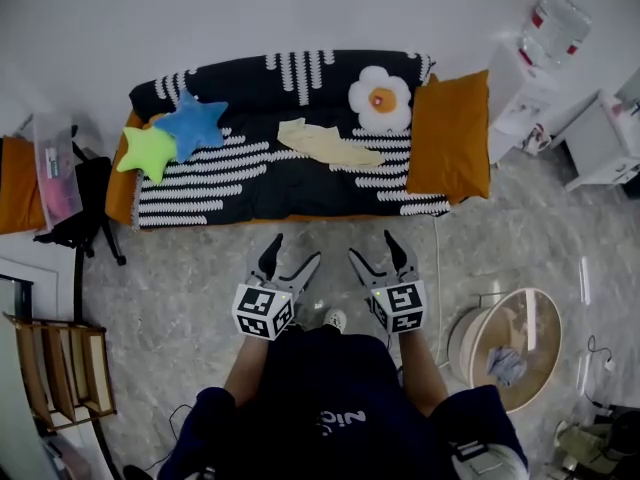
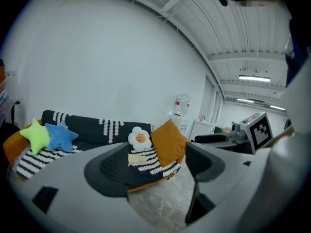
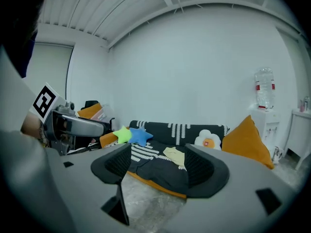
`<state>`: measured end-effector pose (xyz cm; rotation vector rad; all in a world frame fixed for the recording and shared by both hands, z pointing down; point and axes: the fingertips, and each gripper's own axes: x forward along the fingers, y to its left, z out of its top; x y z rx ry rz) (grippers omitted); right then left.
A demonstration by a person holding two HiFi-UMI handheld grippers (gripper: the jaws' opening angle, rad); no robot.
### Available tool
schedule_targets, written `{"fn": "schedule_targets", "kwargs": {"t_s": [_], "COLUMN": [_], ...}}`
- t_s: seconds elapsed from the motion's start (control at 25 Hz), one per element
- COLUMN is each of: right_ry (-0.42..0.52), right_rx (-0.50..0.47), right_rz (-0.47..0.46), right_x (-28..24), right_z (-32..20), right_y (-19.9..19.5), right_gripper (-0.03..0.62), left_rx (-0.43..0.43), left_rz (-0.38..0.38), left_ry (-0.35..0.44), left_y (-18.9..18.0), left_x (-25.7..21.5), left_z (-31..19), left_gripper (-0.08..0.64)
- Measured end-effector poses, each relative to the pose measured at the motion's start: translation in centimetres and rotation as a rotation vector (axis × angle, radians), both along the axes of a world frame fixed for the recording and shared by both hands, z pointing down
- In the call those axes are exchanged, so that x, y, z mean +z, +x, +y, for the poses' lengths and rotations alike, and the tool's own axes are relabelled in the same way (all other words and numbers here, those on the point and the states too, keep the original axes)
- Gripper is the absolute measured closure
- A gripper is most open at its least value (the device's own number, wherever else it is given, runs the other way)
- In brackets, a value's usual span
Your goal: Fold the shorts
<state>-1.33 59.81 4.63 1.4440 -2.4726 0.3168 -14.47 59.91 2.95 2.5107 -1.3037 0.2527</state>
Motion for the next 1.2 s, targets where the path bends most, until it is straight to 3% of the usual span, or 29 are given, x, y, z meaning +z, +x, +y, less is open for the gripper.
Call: {"fn": "schedule_targets", "kwargs": {"t_s": [0.4, 0.6, 0.96, 1.2], "right_ry": [-0.045, -0.050, -0.054, -0.053], "right_rx": [-0.015, 0.028, 0.126, 0.223], "right_rz": [0.006, 0.009, 0.019, 0.032], "right_x": [1.8, 2.4, 2.4, 1.6], "right_z": [-2.6, -5.3, -14.6, -21.2], "right_y": [0.9, 1.2, 1.6, 1.5], "right_gripper": [0.261, 0.261, 0.291, 0.290], "left_rx": [-0.009, -0.003, 0.073, 0.182], "left_rz": [0.022, 0.023, 0.004, -0.018], "left_ry": [-0.023, -0.044, -0.031, -0.059], "left_y": [0.8, 0.0, -0.6, -0.2], "left_x": [1.0, 2.3, 2.5, 3.0], "left_z": [-3.8, -7.0, -17.9, -25.2], "left_gripper": [0.193, 0.195, 0.195, 0.195]}}
